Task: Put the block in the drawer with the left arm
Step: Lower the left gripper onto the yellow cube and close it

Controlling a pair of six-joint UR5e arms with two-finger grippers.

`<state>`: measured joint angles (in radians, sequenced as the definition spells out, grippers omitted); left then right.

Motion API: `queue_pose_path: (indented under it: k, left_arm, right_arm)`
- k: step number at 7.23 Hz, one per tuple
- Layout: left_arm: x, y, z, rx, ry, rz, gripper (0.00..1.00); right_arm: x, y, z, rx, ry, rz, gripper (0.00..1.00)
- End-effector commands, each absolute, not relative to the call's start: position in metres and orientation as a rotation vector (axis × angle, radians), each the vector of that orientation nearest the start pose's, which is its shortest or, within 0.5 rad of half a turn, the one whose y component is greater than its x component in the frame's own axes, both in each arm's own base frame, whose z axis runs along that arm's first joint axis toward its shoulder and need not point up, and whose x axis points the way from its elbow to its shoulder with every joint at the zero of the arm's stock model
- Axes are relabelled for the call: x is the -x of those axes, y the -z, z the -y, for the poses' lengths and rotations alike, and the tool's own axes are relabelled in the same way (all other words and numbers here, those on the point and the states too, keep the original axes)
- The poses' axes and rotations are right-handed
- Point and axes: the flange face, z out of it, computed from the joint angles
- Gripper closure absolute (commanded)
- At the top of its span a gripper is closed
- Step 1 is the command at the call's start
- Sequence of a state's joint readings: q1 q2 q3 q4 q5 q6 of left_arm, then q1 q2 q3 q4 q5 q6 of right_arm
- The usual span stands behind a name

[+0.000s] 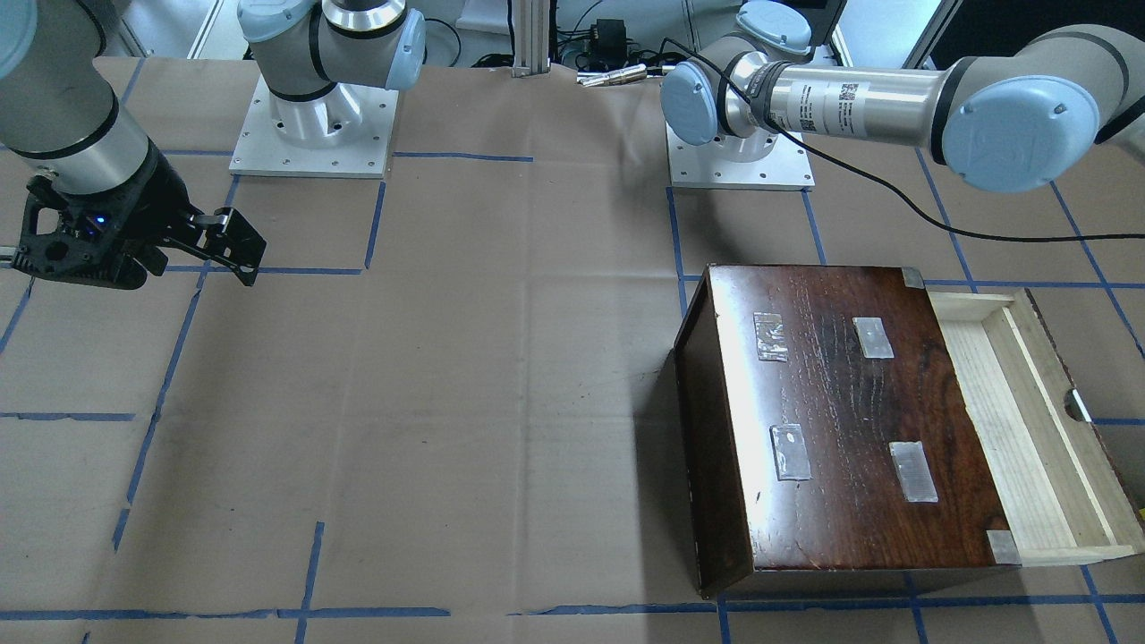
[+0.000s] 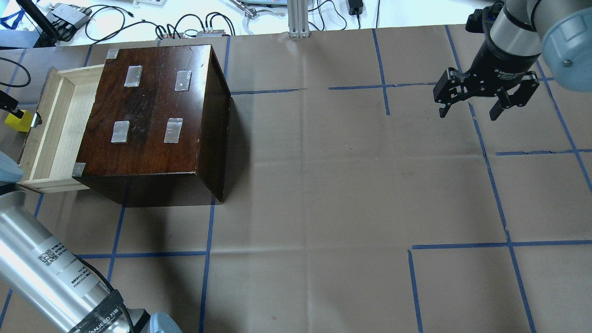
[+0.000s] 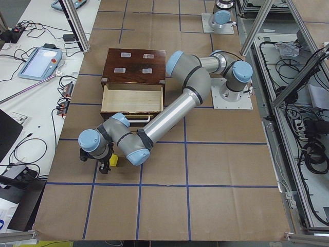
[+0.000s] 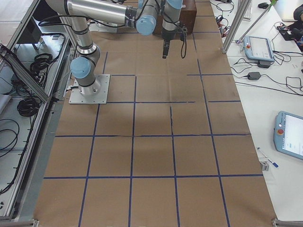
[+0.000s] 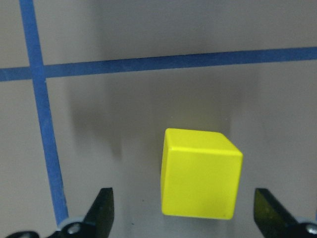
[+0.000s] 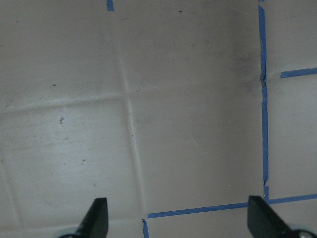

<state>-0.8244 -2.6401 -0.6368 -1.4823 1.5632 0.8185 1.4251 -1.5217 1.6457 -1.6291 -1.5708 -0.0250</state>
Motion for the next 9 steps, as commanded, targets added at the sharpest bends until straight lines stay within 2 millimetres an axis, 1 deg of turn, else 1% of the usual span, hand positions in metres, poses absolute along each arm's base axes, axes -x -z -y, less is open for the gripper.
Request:
queue_pose_path:
  k: [1, 2, 3, 4, 5, 6, 7, 8, 9]
  left_arm:
    - [-0.47, -0.194, 0.729, -0.151, -0.068, -3.186, 0.01]
    - [-0.47, -0.191, 0.729, -0.159, -0.075, -3.187, 0.02]
    - [-0.47, -0.188, 0.73, -0.164, -0.078, -3.187, 0.06]
    - [-0.472, -0.179, 0.73, -0.167, -0.09, -3.186, 0.19]
    - [-0.472, -0.181, 0.73, -0.167, -0.092, -3.18, 0.34]
    - [-0.473, -0.189, 0.731, -0.168, -0.078, -3.172, 0.73]
    - [-0.472, -0.197, 0.732, -0.168, -0.069, -3.162, 0.99]
    - [-0.47, -0.22, 0.729, -0.168, -0.059, -3.16, 1.0]
    - [-0.461, -0.259, 0.72, -0.164, -0.088, -3.178, 1.0]
  right_arm:
    - [-0.059, -0.432, 0.517, -0.19, -0.103, -3.129, 0.0]
    - [-0.059, -0.432, 0.517, -0.19, -0.103, -3.129, 0.0]
    - [-0.059, -0.432, 0.517, -0.19, -0.103, -3.129, 0.0]
    - [-0.059, -0.432, 0.517, -0.19, -0.103, -3.129, 0.0]
    - [-0.059, -0.432, 0.517, -0.187, -0.103, -3.129, 0.0]
    - [-0.059, -0.433, 0.517, -0.187, -0.101, -3.129, 0.0]
    - [-0.059, -0.432, 0.517, -0.187, -0.103, -3.129, 0.0]
    - [-0.059, -0.432, 0.517, -0.187, -0.103, -3.129, 0.0]
    - [-0.059, -0.432, 0.517, -0.187, -0.103, -3.129, 0.0]
